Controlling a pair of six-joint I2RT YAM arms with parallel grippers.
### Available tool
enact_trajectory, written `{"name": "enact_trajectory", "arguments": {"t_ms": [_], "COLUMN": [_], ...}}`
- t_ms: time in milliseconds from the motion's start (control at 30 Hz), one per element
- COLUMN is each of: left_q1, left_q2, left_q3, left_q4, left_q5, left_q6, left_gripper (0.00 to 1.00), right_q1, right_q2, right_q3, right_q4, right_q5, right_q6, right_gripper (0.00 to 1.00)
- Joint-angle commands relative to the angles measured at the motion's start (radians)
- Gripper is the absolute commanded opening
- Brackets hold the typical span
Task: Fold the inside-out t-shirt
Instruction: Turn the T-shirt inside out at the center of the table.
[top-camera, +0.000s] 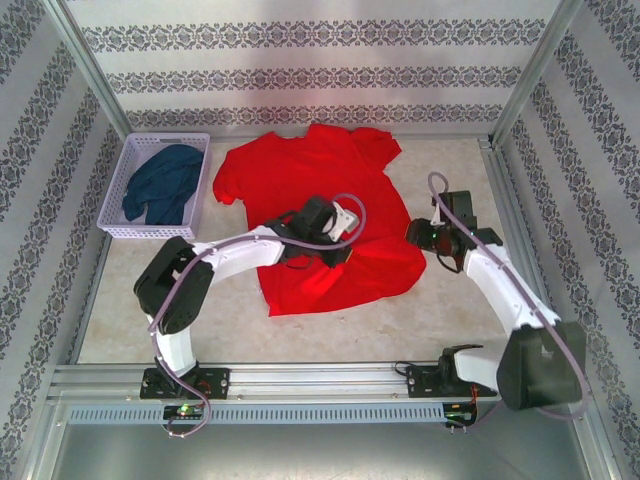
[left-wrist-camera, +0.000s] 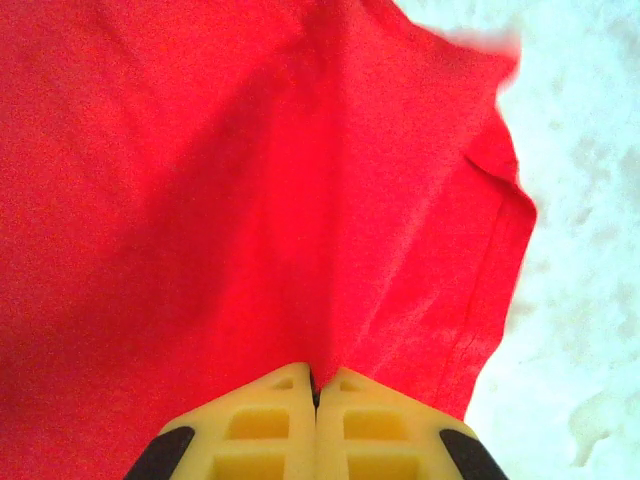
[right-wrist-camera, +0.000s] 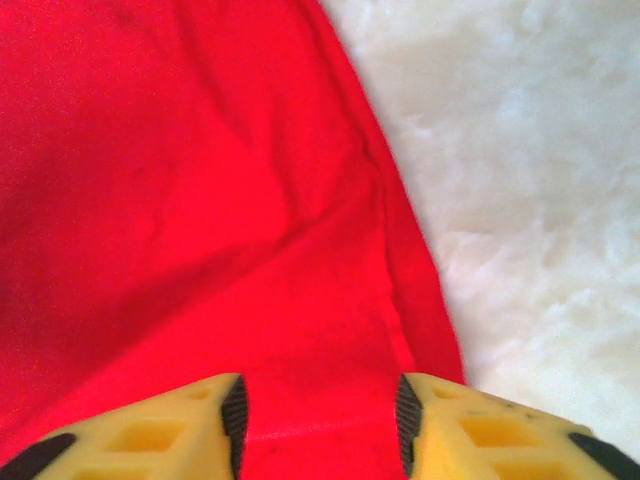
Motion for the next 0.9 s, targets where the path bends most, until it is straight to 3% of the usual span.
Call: {"name": "enact_trajectory", "arguments": {"t_ms": [0, 167, 300, 400, 533, 867], "left_q1": [0.026, 0.084, 0.134, 0.156, 0.165, 0.171], "left_q2": [-0.016, -0.050, -0.101, -0.133, -0.150, -0.195], "left_q3": [0.019, 0.035, 0.082, 0.133, 0.195, 0.287], "left_q4": [-0.033, -0.067, -0.112, -0.176, -0.265, -0.367], "left_q5": [0.102, 0.116, 0.145, 0.152, 0.130, 0.119], "left_q6": [-0.110, -0.155, -0.188, -0.170, -0.112, -0.039], "left_gripper": [0.00, 0.00, 0.00, 0.00, 0.00, 0.00], "right_q1": [0.140, 0.383, 0.548, 0.614, 0.648, 0.667], "right_q2": [-0.110, -0.158, -0.012, 0.120, 0.270, 0.505], "right_q3": [-0.087, -0.271, -0.334, -0.340, -0.359, -0.289], "right_q4": [0.066, 0.385, 0.652, 0.833, 1.082, 1.225], "right_q5": [-0.002, -0.058, 0.028, 0.110, 0.166, 0.290], "right_q6": [-0.010, 0.026, 0.009, -0.058, -0.172, -0.389], "right_gripper": [0.53, 0.54, 0.48, 0.38, 0.35, 0.32]}}
